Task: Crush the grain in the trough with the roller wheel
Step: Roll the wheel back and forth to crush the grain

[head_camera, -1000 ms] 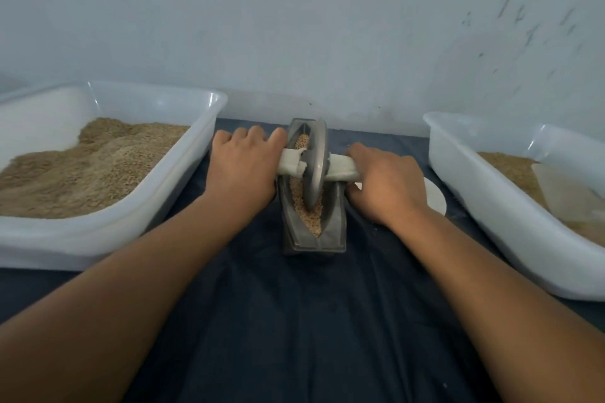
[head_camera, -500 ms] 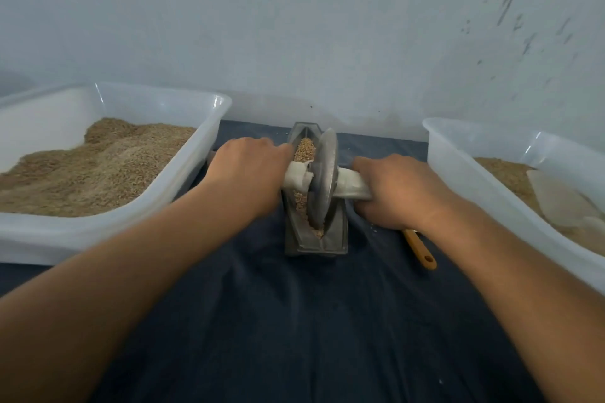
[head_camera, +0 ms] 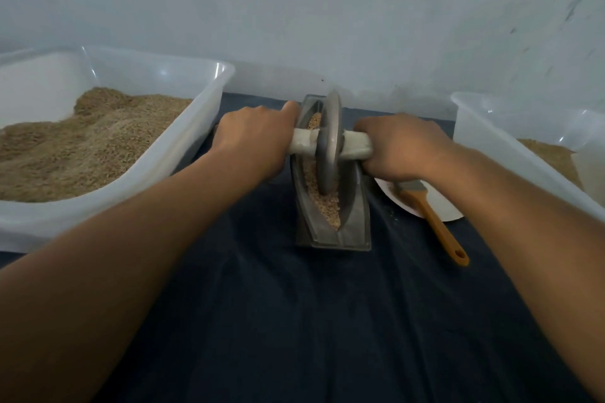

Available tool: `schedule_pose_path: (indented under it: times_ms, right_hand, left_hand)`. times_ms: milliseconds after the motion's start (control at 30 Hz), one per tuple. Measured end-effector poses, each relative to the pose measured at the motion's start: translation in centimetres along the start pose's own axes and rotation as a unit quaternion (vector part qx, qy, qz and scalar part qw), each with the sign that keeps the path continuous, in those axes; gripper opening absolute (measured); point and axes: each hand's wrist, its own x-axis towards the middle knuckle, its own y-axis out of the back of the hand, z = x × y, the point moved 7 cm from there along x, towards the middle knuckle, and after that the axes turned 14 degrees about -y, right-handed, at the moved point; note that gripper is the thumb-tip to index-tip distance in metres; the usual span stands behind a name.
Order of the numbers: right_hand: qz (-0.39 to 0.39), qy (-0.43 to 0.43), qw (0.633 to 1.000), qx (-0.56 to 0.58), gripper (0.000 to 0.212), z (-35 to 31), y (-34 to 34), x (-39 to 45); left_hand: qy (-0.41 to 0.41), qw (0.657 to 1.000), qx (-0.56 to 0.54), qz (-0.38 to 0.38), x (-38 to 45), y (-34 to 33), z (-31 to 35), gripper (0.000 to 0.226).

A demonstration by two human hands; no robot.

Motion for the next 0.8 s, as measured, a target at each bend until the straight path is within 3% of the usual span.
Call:
schedule_pose_path:
  times_ms: [233, 467, 800]
  right_hand:
    - [-0.012, -0.008, 1.000, 0.002, 0.026, 0.2, -0.8, 3.9]
    - [0.005, 0.016, 1.000, -0.002, 0.027, 0.1, -0.2, 6.3]
    - [-0.120, 0.007, 0.991, 0.050, 0.027, 0.6, -2.1, 8.4]
  left_hand:
    - [0.006, 0.999, 0.017, 0.049, 2.7, -1.3, -1.2, 0.055]
    - [0.015, 0.996, 0.010, 0.084, 4.4, -2.3, -2.5, 0.047]
    - [-0.002, 0.989, 0.083, 0.124, 6.5, -1.7, -2.0, 0.033]
